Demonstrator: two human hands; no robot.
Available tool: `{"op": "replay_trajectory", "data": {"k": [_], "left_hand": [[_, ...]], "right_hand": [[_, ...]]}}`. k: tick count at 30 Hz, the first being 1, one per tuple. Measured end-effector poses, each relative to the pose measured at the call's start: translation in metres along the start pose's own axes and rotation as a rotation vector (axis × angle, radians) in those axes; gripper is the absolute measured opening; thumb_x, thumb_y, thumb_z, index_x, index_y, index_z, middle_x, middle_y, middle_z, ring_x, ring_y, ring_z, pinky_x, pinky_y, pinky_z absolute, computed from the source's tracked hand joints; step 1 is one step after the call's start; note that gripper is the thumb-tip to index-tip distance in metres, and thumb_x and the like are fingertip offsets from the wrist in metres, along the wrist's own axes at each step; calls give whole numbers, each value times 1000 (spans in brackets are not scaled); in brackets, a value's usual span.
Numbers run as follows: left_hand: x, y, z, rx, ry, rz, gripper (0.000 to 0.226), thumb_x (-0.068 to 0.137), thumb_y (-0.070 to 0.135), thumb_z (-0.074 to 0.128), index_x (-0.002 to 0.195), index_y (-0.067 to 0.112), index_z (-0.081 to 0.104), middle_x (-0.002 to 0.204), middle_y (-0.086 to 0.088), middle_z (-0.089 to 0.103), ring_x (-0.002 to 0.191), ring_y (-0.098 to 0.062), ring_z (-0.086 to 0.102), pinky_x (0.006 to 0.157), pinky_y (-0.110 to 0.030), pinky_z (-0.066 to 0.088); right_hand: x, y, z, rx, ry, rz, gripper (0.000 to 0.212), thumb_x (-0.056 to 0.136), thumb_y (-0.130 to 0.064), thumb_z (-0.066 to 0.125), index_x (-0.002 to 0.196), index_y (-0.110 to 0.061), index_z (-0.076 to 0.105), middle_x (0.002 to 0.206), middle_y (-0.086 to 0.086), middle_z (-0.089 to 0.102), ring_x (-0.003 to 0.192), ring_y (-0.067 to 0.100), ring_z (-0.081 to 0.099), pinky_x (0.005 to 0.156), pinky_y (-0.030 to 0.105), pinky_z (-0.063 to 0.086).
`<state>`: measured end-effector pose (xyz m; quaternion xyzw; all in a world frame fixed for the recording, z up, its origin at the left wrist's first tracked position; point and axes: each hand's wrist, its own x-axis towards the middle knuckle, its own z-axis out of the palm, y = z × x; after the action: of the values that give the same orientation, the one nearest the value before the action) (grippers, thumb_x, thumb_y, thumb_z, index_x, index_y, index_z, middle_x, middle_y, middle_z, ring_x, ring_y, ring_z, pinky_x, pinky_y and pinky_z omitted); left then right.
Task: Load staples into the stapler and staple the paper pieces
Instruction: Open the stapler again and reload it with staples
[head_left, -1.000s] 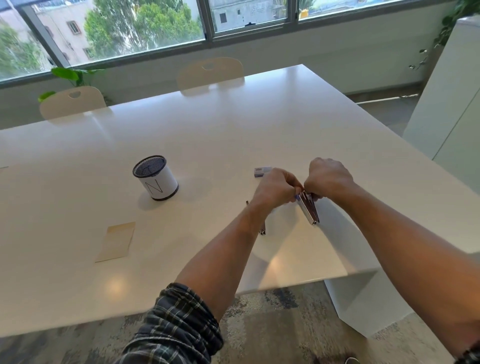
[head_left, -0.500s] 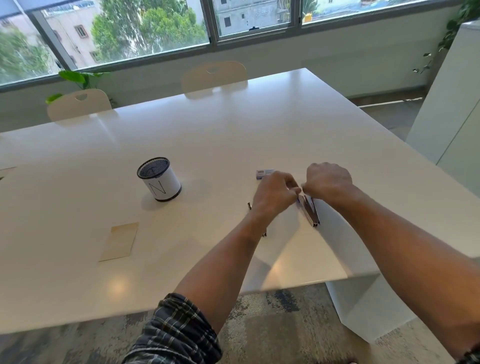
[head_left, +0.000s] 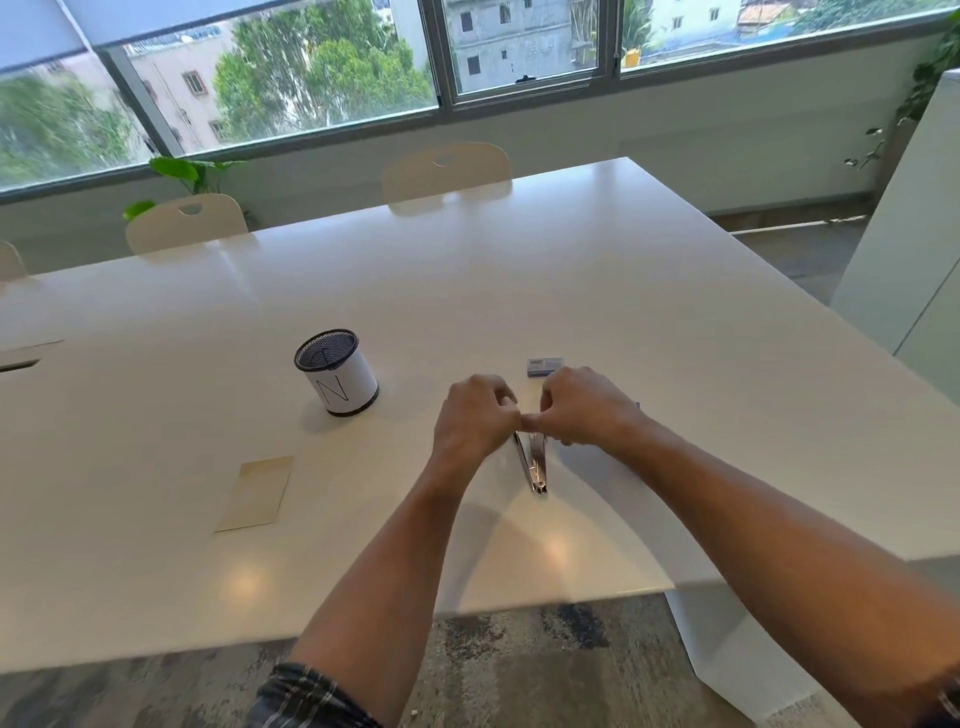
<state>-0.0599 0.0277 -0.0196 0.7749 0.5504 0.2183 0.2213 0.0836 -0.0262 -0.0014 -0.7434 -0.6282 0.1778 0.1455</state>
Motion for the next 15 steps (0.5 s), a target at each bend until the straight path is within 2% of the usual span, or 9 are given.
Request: {"op": "replay_trajectory", "data": {"k": [4,8,12,15], "left_hand": [[-2,-5,5,-76,-50,-26,29,78,10,54,86,21,79,82,2,77,76,-13,72,64,-20,53],[-3,-10,10,-161,-89,-42,30,72,14,54,81,26,80,67,14,71,60,5,66,49,-7,43],[1,-17,18,-273,-98,-88,19,72,21,58,70,28,76,61,14,70,55,5,63,50,-10,44],[6,-19,23,-464,-117,-153,17,88,31,68,77,19,74,65,5,72,59,-9,69,58,-25,50]], "right_hand": [[4,-8,12,-14,-51,7,42,73,-51,79,86,-12,68,74,3,73,71,18,71,72,37,63],[9,-9,18,-33,-34,-4,38,71,-44,79,91,-14,68,83,4,71,79,23,67,72,35,60],[11,-5,19,2,-6,-15,30,72,-38,75,87,-12,72,80,6,72,77,25,68,72,38,60],[12,3,20,175,61,-20,20,75,-32,74,78,-13,73,67,3,73,65,18,72,62,36,60]]}}
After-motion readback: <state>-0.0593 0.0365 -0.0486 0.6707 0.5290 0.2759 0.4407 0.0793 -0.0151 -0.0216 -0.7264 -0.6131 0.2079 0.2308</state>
